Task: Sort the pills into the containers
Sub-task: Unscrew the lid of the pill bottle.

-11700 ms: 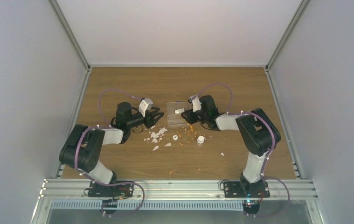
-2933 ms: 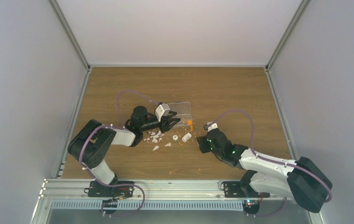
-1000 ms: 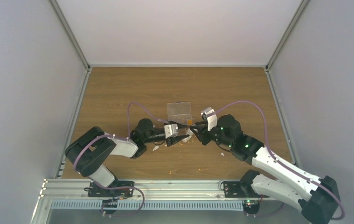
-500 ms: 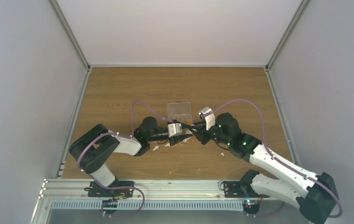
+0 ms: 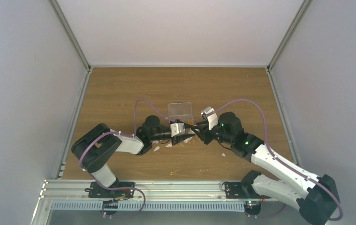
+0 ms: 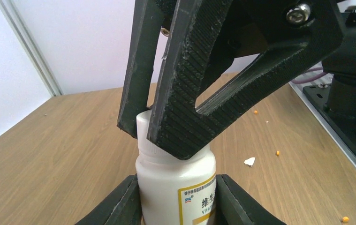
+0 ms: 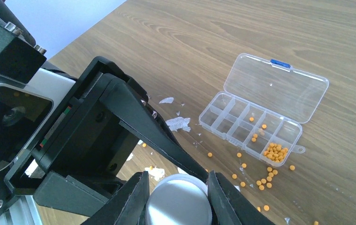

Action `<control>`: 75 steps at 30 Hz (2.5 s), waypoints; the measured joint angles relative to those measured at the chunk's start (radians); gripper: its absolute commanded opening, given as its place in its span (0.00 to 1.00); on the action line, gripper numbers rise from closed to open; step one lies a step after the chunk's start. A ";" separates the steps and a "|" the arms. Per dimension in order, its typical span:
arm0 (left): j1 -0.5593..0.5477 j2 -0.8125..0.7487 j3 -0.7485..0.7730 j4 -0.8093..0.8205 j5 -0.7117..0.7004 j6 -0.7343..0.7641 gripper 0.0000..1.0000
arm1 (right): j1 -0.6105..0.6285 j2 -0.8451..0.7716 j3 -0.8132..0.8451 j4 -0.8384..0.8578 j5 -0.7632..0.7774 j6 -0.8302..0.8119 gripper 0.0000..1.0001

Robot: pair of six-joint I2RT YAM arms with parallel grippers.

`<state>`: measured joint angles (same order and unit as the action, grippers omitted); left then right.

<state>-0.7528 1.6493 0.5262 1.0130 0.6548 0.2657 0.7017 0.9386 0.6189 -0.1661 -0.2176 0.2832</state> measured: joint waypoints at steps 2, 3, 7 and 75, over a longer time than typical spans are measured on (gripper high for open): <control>0.003 -0.001 0.004 -0.014 0.010 0.017 0.74 | -0.007 0.000 0.000 -0.003 -0.016 -0.007 0.53; 0.007 -0.004 0.011 -0.034 0.025 0.028 0.74 | -0.011 -0.001 -0.001 -0.005 -0.027 -0.010 0.53; 0.045 -0.031 0.040 -0.135 0.138 0.080 0.74 | -0.024 -0.029 -0.032 0.025 -0.092 -0.022 0.51; 0.128 -0.171 0.093 -0.432 0.378 0.202 0.39 | 0.021 -0.031 -0.060 0.234 -0.231 -0.058 0.36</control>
<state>-0.6250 1.4784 0.6193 0.5812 1.0332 0.4679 0.7227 0.9073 0.5594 0.0677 -0.4488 0.2249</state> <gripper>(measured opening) 0.834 0.705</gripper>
